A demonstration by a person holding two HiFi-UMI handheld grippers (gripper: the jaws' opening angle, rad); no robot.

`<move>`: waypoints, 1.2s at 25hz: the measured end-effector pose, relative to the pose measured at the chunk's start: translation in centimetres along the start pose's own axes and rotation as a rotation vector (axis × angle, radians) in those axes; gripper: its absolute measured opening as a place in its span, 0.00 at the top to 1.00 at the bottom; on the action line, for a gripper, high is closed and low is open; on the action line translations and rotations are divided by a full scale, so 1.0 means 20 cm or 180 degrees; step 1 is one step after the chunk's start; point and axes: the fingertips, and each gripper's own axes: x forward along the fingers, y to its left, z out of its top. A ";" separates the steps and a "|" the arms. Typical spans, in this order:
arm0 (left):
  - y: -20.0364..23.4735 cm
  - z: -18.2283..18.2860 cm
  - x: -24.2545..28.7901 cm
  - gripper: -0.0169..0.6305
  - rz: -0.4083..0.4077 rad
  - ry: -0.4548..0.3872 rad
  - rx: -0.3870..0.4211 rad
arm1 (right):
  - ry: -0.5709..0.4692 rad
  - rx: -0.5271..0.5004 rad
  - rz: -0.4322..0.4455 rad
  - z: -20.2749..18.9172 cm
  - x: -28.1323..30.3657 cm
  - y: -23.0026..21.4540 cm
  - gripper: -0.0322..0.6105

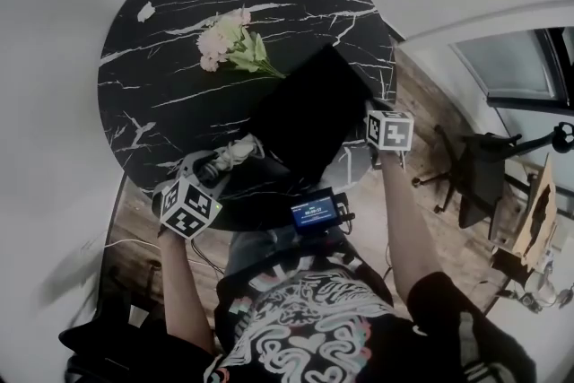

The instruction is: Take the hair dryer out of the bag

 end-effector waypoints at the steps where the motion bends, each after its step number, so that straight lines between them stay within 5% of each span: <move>1: 0.00 -0.01 0.00 0.67 -0.0005 0.0000 -0.0002 | 0.0017 -0.0054 -0.0019 0.00 0.00 0.00 0.91; 30: -0.03 -0.10 -0.10 0.66 -0.0042 0.0035 0.0006 | 0.0319 -0.0018 -0.0031 -0.13 -0.06 -0.01 0.91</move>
